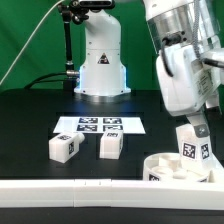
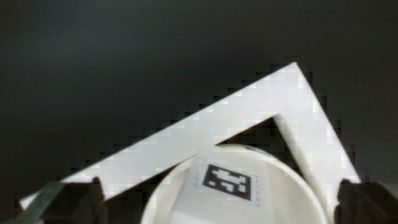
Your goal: Assemble stool
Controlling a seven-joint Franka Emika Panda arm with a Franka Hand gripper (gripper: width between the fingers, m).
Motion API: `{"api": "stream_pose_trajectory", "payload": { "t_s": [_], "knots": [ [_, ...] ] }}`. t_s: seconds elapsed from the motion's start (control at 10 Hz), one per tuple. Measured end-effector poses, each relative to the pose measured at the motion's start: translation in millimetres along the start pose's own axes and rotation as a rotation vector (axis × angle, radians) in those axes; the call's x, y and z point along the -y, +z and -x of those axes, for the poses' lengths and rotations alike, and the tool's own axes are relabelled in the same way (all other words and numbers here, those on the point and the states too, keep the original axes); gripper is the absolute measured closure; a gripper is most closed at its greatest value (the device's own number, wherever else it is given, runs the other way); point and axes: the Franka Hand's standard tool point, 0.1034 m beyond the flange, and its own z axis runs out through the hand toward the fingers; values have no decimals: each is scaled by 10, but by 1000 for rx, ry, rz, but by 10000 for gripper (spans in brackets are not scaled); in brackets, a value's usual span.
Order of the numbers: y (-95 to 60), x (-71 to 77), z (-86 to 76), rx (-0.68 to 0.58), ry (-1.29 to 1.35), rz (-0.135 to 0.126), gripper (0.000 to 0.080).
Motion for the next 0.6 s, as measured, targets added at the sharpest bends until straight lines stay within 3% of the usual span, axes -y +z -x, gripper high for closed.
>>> {"api": "stream_pose_trajectory", "payload": {
  "t_s": [0.2, 0.6],
  "knots": [
    [16, -39, 33, -9, -322, 99, 150],
    [33, -30, 70, 0, -561, 99, 150]
  ]
}}
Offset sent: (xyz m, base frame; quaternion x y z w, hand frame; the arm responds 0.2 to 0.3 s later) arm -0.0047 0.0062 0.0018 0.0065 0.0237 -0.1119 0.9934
